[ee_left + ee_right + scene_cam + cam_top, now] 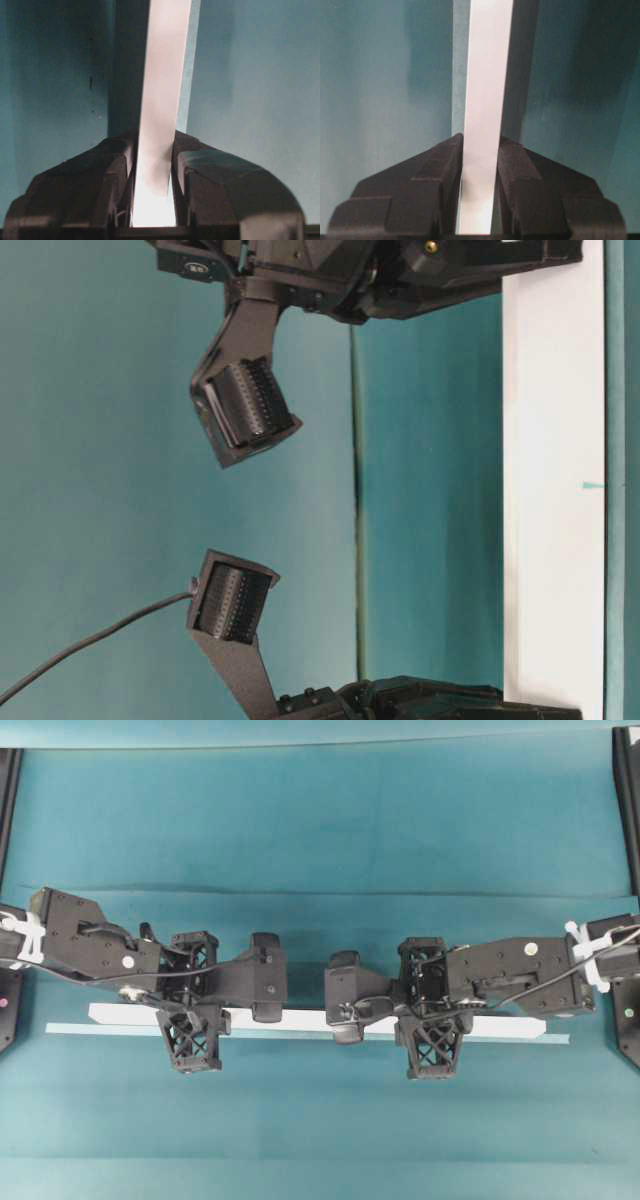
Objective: Lift a wooden board with both hands.
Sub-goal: 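Set the white board down on the table, still gripped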
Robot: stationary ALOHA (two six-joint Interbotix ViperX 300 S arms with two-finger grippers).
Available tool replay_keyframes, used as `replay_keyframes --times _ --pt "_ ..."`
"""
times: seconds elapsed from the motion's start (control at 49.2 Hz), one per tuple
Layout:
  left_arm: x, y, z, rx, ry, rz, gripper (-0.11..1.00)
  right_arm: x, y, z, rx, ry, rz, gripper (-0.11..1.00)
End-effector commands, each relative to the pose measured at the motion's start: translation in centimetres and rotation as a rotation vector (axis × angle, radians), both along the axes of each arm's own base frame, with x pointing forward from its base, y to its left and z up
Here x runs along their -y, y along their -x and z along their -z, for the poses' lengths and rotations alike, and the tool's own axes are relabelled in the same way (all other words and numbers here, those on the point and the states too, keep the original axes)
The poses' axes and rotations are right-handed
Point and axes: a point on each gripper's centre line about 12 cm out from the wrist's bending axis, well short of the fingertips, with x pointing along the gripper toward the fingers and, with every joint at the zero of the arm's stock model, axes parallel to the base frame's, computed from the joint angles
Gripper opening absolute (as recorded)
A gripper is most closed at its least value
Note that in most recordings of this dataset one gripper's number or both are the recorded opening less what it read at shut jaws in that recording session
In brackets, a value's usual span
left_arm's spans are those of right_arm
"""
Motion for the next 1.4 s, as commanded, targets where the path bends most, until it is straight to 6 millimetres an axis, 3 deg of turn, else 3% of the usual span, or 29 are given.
replay_keyframes --times 0.0,0.467,1.382 --pt "-0.4 -0.7 -0.6 0.041 0.000 -0.013 0.17 -0.4 -0.5 -0.2 0.031 0.000 -0.023 0.21" --pt "-0.5 -0.8 -0.4 0.038 0.003 -0.019 0.17 0.6 -0.6 -0.2 0.034 0.003 0.001 0.21" --pt "-0.4 -0.2 0.4 0.063 0.009 -0.026 0.17 0.9 -0.5 0.1 0.054 0.002 0.007 0.21"
